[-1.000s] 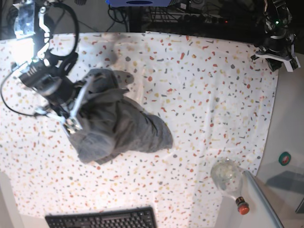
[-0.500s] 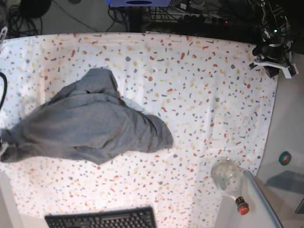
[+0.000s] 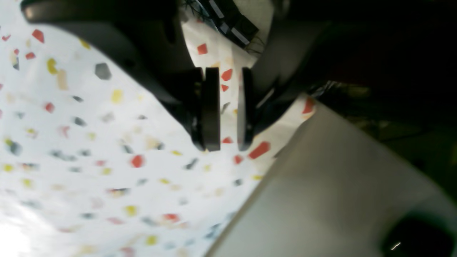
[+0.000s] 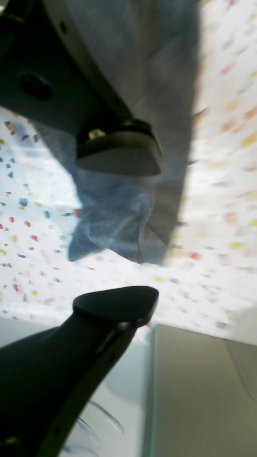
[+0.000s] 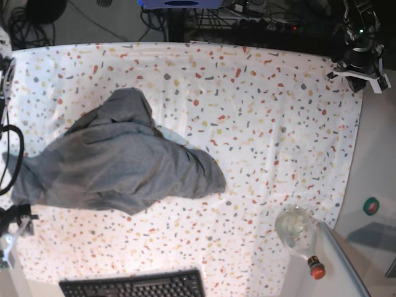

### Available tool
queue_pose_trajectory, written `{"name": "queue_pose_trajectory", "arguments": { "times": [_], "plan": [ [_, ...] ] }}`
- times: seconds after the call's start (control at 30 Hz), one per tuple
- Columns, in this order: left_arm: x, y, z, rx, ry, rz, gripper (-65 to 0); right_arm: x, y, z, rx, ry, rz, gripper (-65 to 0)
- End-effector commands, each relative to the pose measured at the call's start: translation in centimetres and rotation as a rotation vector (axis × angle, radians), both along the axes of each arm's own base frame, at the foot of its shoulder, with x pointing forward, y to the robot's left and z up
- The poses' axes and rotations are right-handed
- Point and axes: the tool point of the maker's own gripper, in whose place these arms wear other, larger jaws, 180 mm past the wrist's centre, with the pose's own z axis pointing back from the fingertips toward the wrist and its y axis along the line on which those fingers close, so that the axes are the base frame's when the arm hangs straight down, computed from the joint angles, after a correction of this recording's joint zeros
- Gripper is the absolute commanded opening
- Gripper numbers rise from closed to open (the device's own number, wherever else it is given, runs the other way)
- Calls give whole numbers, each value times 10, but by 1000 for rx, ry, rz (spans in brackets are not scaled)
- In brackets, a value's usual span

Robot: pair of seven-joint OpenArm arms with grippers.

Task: Layout the t-shirt on the table in an organized manner, then fold the t-shirt properly
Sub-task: 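Release the shirt and reach the right gripper back into the bunched fabric, then grasp the bunched fabric with the right gripper and pull it outward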

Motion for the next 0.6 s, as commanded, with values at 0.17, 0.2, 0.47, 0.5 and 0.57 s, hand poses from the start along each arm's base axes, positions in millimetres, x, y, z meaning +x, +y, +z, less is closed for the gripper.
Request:
{"name": "queue_pose_trajectory", "arguments": {
  "times": [0.17, 0.2, 0.47, 0.5, 0.57],
  "plan": [
    [-13, 33, 23, 72, -34, 76, -559, -23, 199, 21, 34, -77, 388, -233],
    [-13, 34, 24, 74, -34, 77, -559, -29, 232, 15, 64, -69, 435, -233],
    [-14, 34, 23, 76, -29, 74, -559, -38, 351, -85, 183, 121, 491, -231],
    [-15, 33, 22, 74, -26, 76, -559, -36, 354, -93, 189, 134, 488, -231],
    [-17, 33, 20, 71, -21, 78, -559, -30, 356, -106, 192, 145, 481, -233]
  ]
}}
